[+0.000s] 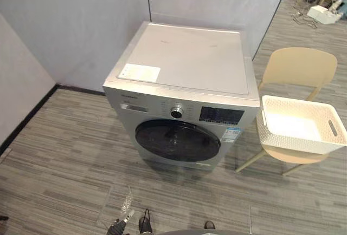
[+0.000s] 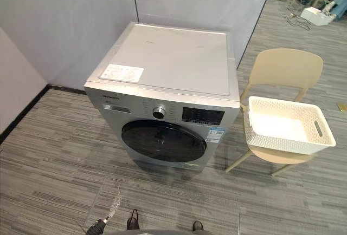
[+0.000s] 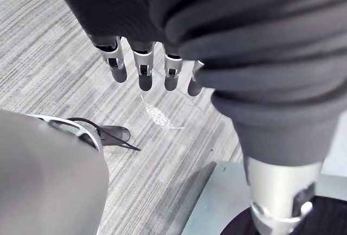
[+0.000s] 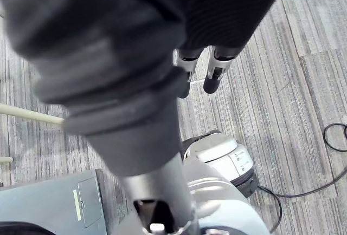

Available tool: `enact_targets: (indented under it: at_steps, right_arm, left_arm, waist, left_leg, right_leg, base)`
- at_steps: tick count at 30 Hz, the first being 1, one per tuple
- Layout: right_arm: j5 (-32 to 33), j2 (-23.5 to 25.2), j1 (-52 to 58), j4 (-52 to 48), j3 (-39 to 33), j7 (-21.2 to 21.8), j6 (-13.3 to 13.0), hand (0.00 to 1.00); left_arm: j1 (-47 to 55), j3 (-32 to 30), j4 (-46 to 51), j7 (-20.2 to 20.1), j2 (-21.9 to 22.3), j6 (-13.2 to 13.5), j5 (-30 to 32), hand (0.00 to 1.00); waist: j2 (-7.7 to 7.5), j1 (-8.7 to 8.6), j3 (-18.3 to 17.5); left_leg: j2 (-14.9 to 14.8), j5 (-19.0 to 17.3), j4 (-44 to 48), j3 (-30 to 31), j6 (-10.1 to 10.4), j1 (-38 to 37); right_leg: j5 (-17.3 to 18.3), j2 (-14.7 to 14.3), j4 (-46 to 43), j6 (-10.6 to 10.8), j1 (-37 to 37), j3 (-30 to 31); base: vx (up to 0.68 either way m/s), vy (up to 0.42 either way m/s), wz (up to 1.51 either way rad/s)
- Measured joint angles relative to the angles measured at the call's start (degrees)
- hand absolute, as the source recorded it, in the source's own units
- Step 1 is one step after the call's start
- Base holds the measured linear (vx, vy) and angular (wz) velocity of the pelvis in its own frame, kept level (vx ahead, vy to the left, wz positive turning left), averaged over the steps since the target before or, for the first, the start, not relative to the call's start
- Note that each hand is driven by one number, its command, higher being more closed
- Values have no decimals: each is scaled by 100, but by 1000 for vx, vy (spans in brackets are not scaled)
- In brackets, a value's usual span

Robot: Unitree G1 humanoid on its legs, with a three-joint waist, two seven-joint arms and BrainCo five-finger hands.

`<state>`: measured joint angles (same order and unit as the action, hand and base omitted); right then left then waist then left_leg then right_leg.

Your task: Pick up the laundry basket with both hands and put the clothes into the washing machine.

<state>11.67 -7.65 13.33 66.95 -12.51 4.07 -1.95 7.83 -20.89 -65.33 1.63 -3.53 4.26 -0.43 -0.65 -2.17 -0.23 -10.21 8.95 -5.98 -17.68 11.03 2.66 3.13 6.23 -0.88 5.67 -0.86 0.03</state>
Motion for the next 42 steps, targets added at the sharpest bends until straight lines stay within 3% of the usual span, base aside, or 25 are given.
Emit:
enact_targets:
  at_steps: [5, 6, 7, 9, 10, 13, 14, 16, 17, 18, 21, 24, 26, 27, 28, 29, 30, 32, 34, 36, 38, 39, 40, 41, 42]
  right_arm:
    - [-109, -66, -43, 236, -111, 12, 39, 0]
    - [-156, -53, -78, 250, -112, 14, 40, 0]
    - [-184, -56, -125, 256, -89, -4, 41, 0]
    - [-206, -148, -132, 253, 13, -12, 40, 0]
    - [-229, -177, -157, 244, 115, -1, 43, 0]
    - [-495, -266, -195, 63, 165, -70, 94, 0]
    - [-620, -382, -206, 12, 181, -53, 128, 0]
    - [-746, -387, -240, 9, 231, -38, 151, 0]
    - [-780, -394, -254, 10, 231, -36, 189, 0]
    - [-780, -422, -266, -9, 318, -35, 246, 0]
    - [-849, -495, -268, -8, 467, -16, 286, 0]
    - [-904, -497, -267, 98, 559, -18, 334, 0]
    - [-745, -536, -246, 105, 415, 158, 267, 0]
    - [-748, -500, -242, 83, 368, 184, 238, 0]
    - [-780, -398, -239, -36, 271, 182, 233, 0]
    - [-784, -378, -236, -98, 273, 177, 230, 0]
    - [-788, -335, -247, -198, 282, 132, 220, 0]
    - [-778, -203, -256, -338, 282, 39, 200, 0]
    - [-742, -107, -265, -451, 282, -38, 126, 0]
    - [-624, -21, -181, -496, 287, -52, 74, 0]
    - [-490, 65, -149, -467, 303, -68, 77, 0]
    - [-482, 94, -144, -466, 307, -83, 77, 0]
    - [-446, 154, -111, -464, 347, -124, 77, 0]
    - [-447, 215, -81, -450, 359, -153, 84, 0]
    - [-379, 199, -76, -350, 321, -226, 122, 0]
  left_arm:
    - [123, -7, -39, -46, -48, -60, -142, 0]
    - [112, 1, 37, -44, -64, -67, -276, 0]
    - [98, -3, 214, -33, -61, -61, -539, 0]
    - [167, 13, 465, -20, 40, -58, -800, 0]
    - [176, 27, 622, -17, 108, -57, -914, 0]
    - [108, 260, 767, -14, 175, -2, -1205, 0]
    - [115, 299, 822, -17, 227, 30, -1241, 0]
    - [130, 297, 798, -17, 219, 52, -1231, 0]
    - [127, 284, 777, -18, 231, 62, -1231, 0]
    - [121, 209, 778, -18, 326, 53, -1145, 0]
    - [116, -181, 730, -18, 384, 48, -998, 0]
    - [105, -218, 605, -17, 314, 46, -865, 0]
    - [68, -46, 492, -25, 328, 51, -767, 0]
    - [48, 53, 479, -29, 255, 49, -741, 0]
    - [-29, 378, 437, -38, 114, 17, -707, 0]
    - [-51, 521, 425, -38, 69, -2, -682, 0]
    - [-157, 748, 380, -30, -2, -37, -660, 0]
    - [-229, 882, 376, -25, 6, -67, -593, 0]
    - [-291, 986, 379, -26, 55, -62, -504, 0]
    - [-357, 997, 400, -26, 130, -56, -391, 0]
    - [-364, 990, 405, -29, 167, -39, -265, 0]
    - [-365, 989, 408, -30, 163, -30, -213, 0]
    - [-389, 979, 421, -31, 127, -6, -100, 0]
    - [-401, 955, 444, -35, 82, 7, -93, 0]
    - [-403, 867, 443, -29, 115, -9, 25, 0]
  waist:
    - [62, 13, 66]
    - [21, 7, 126]
    - [37, 37, 210]
    - [123, 111, 255]
    - [171, 147, 314]
    - [215, 213, 458]
    - [241, 333, 457]
    - [217, 334, 394]
    - [193, 329, 366]
    - [138, 312, 304]
    - [23, 318, 262]
    - [-121, 400, 142]
    - [-78, 292, 107]
    - [-132, 258, 113]
    - [-263, 172, 96]
    - [-213, 116, 133]
    - [-295, -5, 127]
    - [-275, -9, 153]
    - [-183, -28, 207]
    - [-116, -36, 244]
    - [-74, -40, 246]
    - [-90, -44, 243]
    - [-203, -32, 242]
    - [-322, -15, 235]
    - [-354, 0, 233]
  left_leg:
    - [13, -72, 58, 408, -24, -364]
    - [-19, -278, 534, 611, -91, -156]
    - [-127, -658, 1323, 767, -245, 233]
    - [-218, -1008, 1949, 1003, -535, 644]
    - [-207, -1089, 2210, 1151, -674, 809]
    - [-67, -1128, 2737, 1064, -738, 1222]
    - [12, -1249, 2556, 827, -862, 1237]
    - [127, -1253, 1967, 86, -1266, 1091]
    - [163, -1149, 1696, -107, -1304, 992]
    - [351, -806, 1203, -439, -1459, 900]
    - [894, -757, 767, -517, -1482, 717]
    - [1267, -863, 546, -486, -1635, 471]
    - [1445, -917, 460, -68, -1705, 170]
    - [1487, -934, 490, 67, -1683, 88]
    - [1589, -991, 603, 440, -1597, -74]
    - [1584, -999, 634, 629, -1592, -142]
    - [1653, -1083, 705, 942, -1715, -274]
    - [1677, -1309, 823, 1345, -2008, -486]
    - [1635, -1412, 881, 1766, -1977, -621]
    - [1549, -1609, 917, 2137, -1972, -767]
    - [1347, -1865, 1106, 2714, -1759, -770]
    - [1312, -1929, 1177, 2840, -1682, -748]
    - [1298, -2088, 1340, 3022, -1502, -686]
    - [1319, -2160, 1398, 3040, -1384, -680]
    - [1203, -2285, 1575, 3069, -1141, -671]
  right_leg:
    - [293, -8, -237, -34, 532, -412]
    - [471, -3, -414, -87, 567, -555]
    - [593, -36, -587, -97, 558, -666]
    - [720, -121, -821, -133, 454, -796]
    - [780, -104, -920, -149, 433, -875]
    - [907, 60, -1080, -44, 470, -1285]
    - [939, 199, -1086, 13, 467, -1316]
    - [925, 378, -867, 42, 488, -1308]
    - [872, 431, -748, 99, 481, -1273]
    - [773, 546, -554, 150, 507, -1276]
    - [777, 936, -373, 157, 711, -1418]
    - [835, 1237, -533, -117, 762, -1366]
    - [741, 1384, -1933, -251, 402, -1187]
    - [682, 1458, -2487, -301, 240, -1148]
    - [161, 1618, -3850, -598, -192, -977]
    - [-110, 1633, -4333, -659, -361, -808]
    - [-72, 1489, -5243, -569, -671, -373]
    - [508, 895, -6249, -441, -1367, 342]
    - [783, 468, -6124, -276, -1772, 566]
    - [852, 278, -5233, -174, -1907, 680]
    - [802, -90, -3340, -119, -1686, 1341]
    - [733, -142, -2902, -82, -1580, 1535]
    - [422, -153, -2196, -61, -1351, 1795]
    - [241, -97, -1983, -55, -1253, 1844]
    - [320, -135, -2090, 163, -1206, 1626]
  base:
    - [-17, -18, 49]
    - [-97, -45, 60]
    - [-111, -58, 59]
    - [-107, -29, 44]
    - [-92, 31, 74]
    - [-67, 85, 80]
    - [0, 118, 39]
    - [59, 108, 56]
    - [136, 91, 77]
    - [173, 128, 76]
    - [275, 175, 56]
    - [266, 109, -5]
    - [338, 144, 9]
    - [393, 141, 88]
    - [328, 95, 104]
    - [417, 60, 155]
    - [358, 4, 133]
    - [363, -28, 128]
    - [241, -97, 135]
    - [191, -177, 145]
    - [215, -278, 139]
    - [249, -346, 135]
    - [215, -318, 101]
    - [270, -434, 101]
    - [296, -456, 93]
